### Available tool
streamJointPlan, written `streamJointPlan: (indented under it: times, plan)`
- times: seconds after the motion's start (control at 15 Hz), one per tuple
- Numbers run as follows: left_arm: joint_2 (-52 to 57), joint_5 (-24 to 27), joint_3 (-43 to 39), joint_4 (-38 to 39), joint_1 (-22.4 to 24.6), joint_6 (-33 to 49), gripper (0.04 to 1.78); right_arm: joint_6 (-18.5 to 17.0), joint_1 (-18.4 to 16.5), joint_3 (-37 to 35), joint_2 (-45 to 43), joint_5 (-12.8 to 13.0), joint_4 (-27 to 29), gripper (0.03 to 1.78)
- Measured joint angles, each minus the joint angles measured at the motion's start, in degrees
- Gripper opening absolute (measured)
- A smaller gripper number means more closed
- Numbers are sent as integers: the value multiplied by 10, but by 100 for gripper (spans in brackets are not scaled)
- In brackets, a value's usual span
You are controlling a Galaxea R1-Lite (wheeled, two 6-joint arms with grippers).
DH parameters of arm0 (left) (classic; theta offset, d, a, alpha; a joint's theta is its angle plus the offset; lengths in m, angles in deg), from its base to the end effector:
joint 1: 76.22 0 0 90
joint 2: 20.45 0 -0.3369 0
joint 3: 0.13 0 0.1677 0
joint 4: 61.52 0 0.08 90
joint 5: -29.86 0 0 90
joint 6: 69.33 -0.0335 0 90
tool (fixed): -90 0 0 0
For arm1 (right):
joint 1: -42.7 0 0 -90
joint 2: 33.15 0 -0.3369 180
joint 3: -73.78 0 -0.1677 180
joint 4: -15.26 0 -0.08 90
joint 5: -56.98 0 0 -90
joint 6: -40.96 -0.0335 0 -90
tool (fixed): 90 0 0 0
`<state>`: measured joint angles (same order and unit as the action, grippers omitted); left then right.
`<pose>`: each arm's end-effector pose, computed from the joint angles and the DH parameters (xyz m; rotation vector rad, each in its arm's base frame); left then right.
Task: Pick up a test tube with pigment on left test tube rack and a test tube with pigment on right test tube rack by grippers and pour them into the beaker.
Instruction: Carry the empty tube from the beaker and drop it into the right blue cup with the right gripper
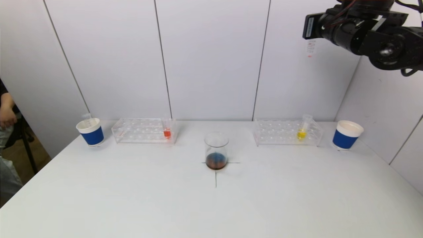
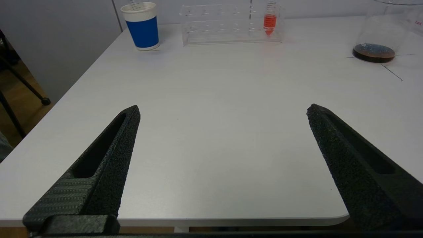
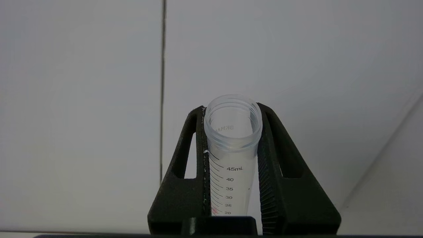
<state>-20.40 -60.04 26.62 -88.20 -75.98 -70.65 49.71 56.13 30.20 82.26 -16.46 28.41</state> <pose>-0.0737 -0.0004 0.0756 0.0230 -0.0021 0.0025 0.4031 0.0864 0.3798 -0.1170 -0.1280 -0.0645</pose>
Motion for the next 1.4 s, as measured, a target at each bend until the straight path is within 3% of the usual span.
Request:
streamJointPlan:
  times: [0.73,1.07,1.4]
  plan:
    - [0,0,0,0,0,0,176,-24,-152,21,18,-8,20,47]
    - [0,0,0,0,0,0,176,-48,-187,12,39,-10,20,47]
    - [0,0,0,0,0,0,176,-71,-203,-45,45,-11,9,47]
